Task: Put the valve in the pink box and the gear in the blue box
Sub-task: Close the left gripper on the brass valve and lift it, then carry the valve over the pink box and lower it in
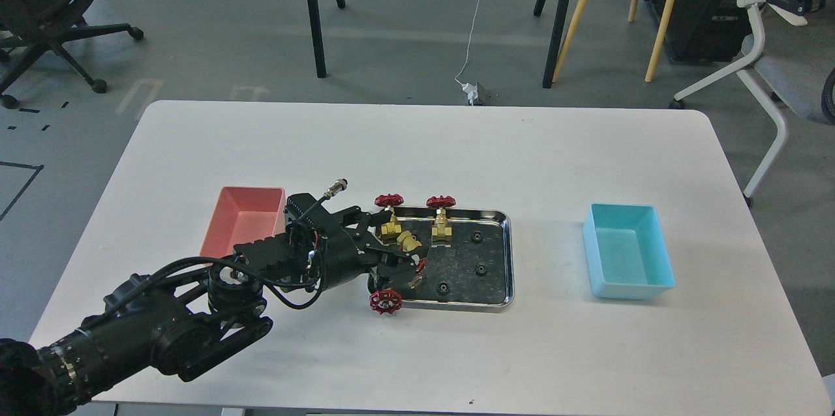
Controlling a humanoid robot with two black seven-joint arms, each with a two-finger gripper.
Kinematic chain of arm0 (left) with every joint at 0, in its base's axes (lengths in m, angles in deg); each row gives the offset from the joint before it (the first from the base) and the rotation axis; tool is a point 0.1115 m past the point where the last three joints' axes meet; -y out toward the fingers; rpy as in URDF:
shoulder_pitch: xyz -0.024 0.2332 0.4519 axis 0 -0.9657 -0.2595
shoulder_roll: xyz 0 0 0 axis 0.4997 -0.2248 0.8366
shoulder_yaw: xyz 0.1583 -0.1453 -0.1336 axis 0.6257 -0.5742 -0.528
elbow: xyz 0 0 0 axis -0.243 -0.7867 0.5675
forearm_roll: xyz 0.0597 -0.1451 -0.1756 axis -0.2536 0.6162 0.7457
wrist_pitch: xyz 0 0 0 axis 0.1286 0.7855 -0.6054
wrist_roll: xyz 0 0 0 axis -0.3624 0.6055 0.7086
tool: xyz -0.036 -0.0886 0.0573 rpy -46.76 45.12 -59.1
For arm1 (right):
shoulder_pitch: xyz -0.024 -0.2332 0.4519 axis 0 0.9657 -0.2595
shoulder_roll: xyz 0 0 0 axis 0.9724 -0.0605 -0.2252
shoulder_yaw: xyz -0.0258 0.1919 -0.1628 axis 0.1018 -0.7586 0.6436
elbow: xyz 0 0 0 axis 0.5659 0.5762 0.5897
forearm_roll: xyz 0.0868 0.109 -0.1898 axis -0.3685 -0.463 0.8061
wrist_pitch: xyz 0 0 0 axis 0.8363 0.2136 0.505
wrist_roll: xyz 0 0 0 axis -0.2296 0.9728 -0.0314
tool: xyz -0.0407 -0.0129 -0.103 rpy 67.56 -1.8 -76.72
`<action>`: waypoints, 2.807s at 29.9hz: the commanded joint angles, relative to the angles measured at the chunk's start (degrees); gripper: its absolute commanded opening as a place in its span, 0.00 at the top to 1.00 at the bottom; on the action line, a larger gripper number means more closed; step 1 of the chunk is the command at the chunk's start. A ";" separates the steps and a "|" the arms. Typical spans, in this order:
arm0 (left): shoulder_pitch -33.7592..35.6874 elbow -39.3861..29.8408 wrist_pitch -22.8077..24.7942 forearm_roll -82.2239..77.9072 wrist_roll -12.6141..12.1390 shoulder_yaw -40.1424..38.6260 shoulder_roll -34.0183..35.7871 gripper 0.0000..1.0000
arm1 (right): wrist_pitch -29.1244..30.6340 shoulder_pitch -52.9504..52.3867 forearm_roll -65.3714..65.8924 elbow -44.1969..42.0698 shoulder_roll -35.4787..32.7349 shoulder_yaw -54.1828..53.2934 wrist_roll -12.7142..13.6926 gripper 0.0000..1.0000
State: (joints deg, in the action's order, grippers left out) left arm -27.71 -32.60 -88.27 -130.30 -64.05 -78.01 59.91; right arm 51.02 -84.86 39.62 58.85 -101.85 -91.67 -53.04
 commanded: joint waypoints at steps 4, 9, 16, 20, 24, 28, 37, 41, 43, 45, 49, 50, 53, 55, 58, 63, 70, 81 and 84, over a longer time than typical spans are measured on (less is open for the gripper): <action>0.11 3.03 -1.09 -0.62 0.00 0.17 -1.83 0.05 | 0.00 0.10 -0.01 0.02 -0.05 0.09 -0.01 0.01; 0.11 4.27 -1.26 -1.50 0.00 0.25 -3.06 0.10 | 0.00 0.10 0.08 0.02 0.04 0.09 -0.01 0.01; 0.38 4.27 -1.17 -1.59 -0.09 0.34 -3.15 0.20 | 0.00 0.45 0.08 -0.24 0.04 0.18 -0.10 0.01; 0.38 4.36 -1.17 -1.59 0.00 0.25 -3.24 0.30 | 0.00 0.36 0.08 -0.77 0.04 1.23 -0.18 0.01; 0.46 4.36 -0.91 -1.59 0.00 0.34 -3.15 0.42 | 0.00 0.27 0.08 -0.86 0.31 2.46 -0.45 0.01; 0.29 4.36 -0.82 -1.59 0.00 0.34 -3.15 0.58 | 0.00 0.27 0.08 -0.86 0.31 2.55 -0.45 0.01; 0.03 3.39 0.23 -1.41 -1.40 0.17 -3.15 0.78 | 0.00 0.27 0.08 -2.35 0.75 2.73 -0.54 0.01; 0.20 0.94 0.49 -0.88 -1.49 -0.45 -2.28 0.78 | 0.00 0.27 0.08 -2.53 0.83 2.81 -0.54 0.01; 0.20 -2.13 1.72 0.25 -1.58 -1.06 -1.23 0.78 | 0.00 0.27 0.08 -2.97 0.92 2.99 -0.54 0.01; 0.20 -5.29 3.47 3.06 -2.28 -2.46 1.23 0.78 | 0.00 0.27 0.08 -3.41 1.36 2.99 -0.54 0.01; 0.46 -11.63 6.20 9.91 -3.25 -3.87 5.89 0.78 | 0.00 0.27 0.08 -3.76 1.62 2.99 -0.54 0.01; 0.73 -13.03 6.38 11.49 -3.51 -4.49 7.47 0.78 | 0.00 0.27 0.08 -3.76 1.71 2.99 -0.54 0.01; 0.99 -15.85 6.74 14.40 -3.69 -6.25 12.39 0.78 | 0.00 0.27 0.08 -4.46 1.97 2.99 -0.54 0.01; 0.99 -16.30 6.74 16.16 -3.52 -7.39 16.34 0.77 | 0.00 0.18 0.08 -4.73 2.33 2.99 -0.54 0.01; 0.73 -16.56 6.21 19.15 -3.25 -7.48 21.62 0.77 | 0.00 0.01 0.08 -5.52 2.42 2.99 -0.54 0.01; 0.03 -16.56 4.28 20.03 -3.60 -7.39 26.90 0.76 | 0.00 -0.08 0.08 -5.69 2.77 2.99 -0.54 0.01; -0.50 -13.76 3.49 22.59 -3.78 -6.95 29.02 0.75 | 0.00 -0.17 0.08 -6.84 3.64 2.99 -0.62 0.01; -6.56 -6.72 -1.44 22.50 -3.34 -6.43 28.05 0.75 | 0.00 -1.22 0.08 -7.01 3.56 2.99 -0.71 0.01; -8.14 -6.63 -1.88 22.50 -3.34 -6.43 27.87 0.75 | 0.00 -1.40 0.08 -7.01 3.65 2.99 -0.71 0.01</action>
State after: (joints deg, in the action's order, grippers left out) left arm -34.40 -39.41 -89.69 -107.86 -67.40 -84.44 87.92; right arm 51.02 -86.06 39.70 51.82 -98.25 -88.68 -53.75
